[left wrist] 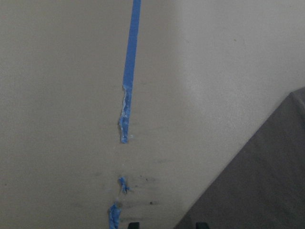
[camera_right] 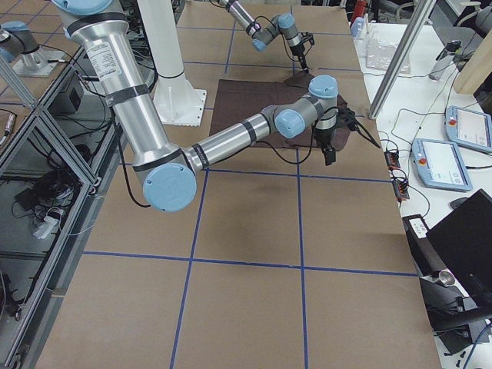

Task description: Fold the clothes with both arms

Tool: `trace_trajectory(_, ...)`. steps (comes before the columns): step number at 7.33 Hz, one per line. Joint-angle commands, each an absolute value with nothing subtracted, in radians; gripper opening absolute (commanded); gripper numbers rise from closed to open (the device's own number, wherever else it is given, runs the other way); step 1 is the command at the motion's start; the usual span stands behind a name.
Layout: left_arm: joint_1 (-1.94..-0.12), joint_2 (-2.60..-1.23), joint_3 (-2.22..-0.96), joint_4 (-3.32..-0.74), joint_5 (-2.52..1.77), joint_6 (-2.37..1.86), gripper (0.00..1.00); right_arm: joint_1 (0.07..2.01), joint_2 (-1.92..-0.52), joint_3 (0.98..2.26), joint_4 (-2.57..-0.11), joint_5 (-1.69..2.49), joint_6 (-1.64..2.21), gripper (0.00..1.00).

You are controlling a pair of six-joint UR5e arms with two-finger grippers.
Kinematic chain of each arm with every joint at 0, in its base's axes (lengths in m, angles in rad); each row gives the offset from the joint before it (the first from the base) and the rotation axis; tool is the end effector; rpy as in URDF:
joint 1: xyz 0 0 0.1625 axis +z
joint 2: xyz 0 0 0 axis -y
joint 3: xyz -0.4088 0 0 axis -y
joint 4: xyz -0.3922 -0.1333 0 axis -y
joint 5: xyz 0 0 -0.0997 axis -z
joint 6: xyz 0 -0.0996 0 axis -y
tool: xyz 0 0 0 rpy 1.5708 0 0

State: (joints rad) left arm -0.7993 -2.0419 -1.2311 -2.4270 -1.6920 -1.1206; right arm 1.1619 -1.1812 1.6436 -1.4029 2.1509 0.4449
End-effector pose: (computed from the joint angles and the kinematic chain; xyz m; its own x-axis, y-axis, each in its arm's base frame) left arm 0.4093 -0.5948 0.4466 0.6247 -0.0228 -0.7805 0.4103 0.8601 0.3033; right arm -0.1806 -0.6148 0.3742 0.7150 -0.2487 0.6533 0.0149 0.9398 0.3414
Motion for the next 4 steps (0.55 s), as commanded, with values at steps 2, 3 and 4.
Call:
trace_trajectory(2,-0.799,-2.04,-1.235,-2.424,-1.692,-1.117,0.5,1.161,-1.181,1.641,-1.404,2.149,0.445,1.0)
trace_trajectory(3,-0.799,-2.04,-1.236,-2.422,-1.692,-1.118,0.5,1.163,-1.183,1.641,-1.404,2.149,0.445,1.0)
trace_trajectory(4,-0.799,-2.04,-1.236,-2.421,-1.692,-1.118,0.5,1.163,-1.183,1.641,-1.404,2.149,0.445,1.0)
